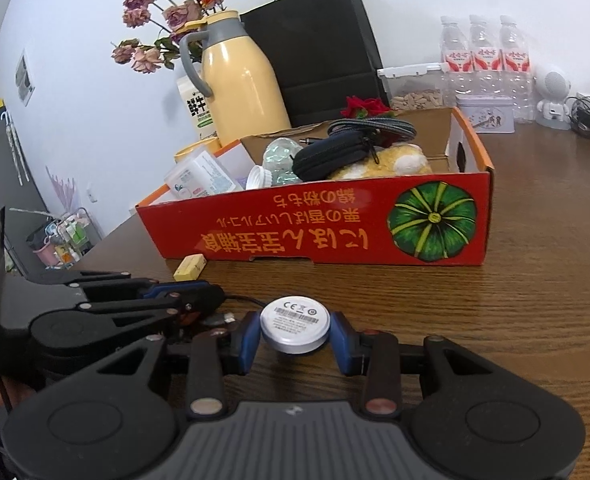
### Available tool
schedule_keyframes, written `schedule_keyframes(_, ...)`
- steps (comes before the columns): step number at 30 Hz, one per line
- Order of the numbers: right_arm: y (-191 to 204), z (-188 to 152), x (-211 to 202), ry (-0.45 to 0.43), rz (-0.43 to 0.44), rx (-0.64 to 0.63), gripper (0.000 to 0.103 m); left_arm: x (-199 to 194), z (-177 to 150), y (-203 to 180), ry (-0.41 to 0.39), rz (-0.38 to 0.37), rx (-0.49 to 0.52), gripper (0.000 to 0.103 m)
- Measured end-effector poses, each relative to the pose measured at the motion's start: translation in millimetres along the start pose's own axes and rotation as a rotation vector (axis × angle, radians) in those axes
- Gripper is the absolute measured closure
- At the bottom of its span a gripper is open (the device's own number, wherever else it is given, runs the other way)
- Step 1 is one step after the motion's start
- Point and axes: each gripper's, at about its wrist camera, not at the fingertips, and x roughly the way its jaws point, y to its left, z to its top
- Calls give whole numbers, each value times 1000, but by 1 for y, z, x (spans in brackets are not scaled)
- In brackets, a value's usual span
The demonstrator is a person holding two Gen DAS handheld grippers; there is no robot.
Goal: Organize objects
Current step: 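Carry the cable and white tin into the box and open both tools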
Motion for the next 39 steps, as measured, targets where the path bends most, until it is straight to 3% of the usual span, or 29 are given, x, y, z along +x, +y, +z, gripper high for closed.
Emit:
schedule_keyframes(6, -3, 0, -1, -15, 13, 23, 66, -7, 0, 3, -22, -30, -28, 88)
schedule_keyframes(7, -4, 0, -1, -19, 16, 27, 66, -11, 0, 2, -39, -37, -19, 84)
schedule_keyframes(10, -7, 1, 0, -21, 26, 50, 66, -23, 1, -2, -71, -56, 21, 58)
schedule_keyframes(11, -8, 2, -1, -27, 32, 60, 66, -27, 1, -4, -81, -52, 45, 55)
schedule_keyframes(20, -8, 4, -8, -81, 105, 82, 66, -27, 8, -5, -71, -65, 171, 54)
schedule_keyframes(24, -5, 5, -9, -89, 117, 70, 66, -19, 9, -8, -41, -87, 207, 62)
schedule_keyframes(25, -4, 4, -10, -92, 121, 66, 66, -17, 9, -8, -32, -97, 209, 75)
schedule_keyframes(26, -3, 4, -11, -95, 127, 61, 66, -15, 8, -8, -24, -105, 206, 97)
schedule_keyframes(32, -1, 3, -10, -93, 123, 44, 66, -22, 6, -13, -68, -52, 145, 99)
schedule_keyframes(39, 1, 2, -11, -106, 71, 33, 66, -15, 2, 4, -44, 44, -18, 100)
